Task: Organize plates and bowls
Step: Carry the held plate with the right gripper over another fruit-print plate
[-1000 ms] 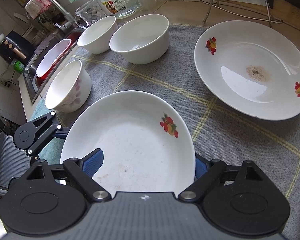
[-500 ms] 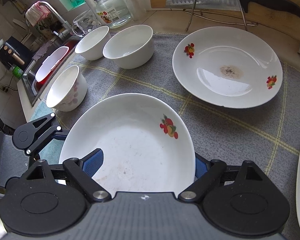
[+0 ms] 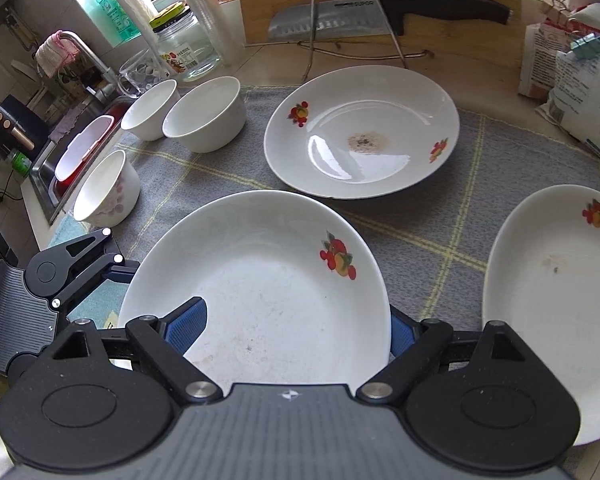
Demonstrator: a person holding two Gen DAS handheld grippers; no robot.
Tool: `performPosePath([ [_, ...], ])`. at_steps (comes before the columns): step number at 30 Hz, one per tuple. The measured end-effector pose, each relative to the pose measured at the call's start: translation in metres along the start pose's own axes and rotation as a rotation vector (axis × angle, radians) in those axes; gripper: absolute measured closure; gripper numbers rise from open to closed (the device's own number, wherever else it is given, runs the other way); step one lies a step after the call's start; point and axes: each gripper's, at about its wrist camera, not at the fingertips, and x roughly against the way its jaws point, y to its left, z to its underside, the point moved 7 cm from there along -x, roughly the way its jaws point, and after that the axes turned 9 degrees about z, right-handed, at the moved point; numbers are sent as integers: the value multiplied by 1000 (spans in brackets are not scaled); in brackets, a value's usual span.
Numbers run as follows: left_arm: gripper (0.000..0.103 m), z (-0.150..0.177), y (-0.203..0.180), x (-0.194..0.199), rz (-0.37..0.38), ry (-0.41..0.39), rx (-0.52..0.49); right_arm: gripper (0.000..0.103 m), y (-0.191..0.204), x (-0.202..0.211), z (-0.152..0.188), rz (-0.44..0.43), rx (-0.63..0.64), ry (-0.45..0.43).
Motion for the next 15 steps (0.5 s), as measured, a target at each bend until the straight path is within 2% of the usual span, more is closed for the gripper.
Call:
performPosePath([
  [15, 2, -47, -15, -56, 60, 2, -55, 9, -73, 29, 8, 52, -74, -45],
])
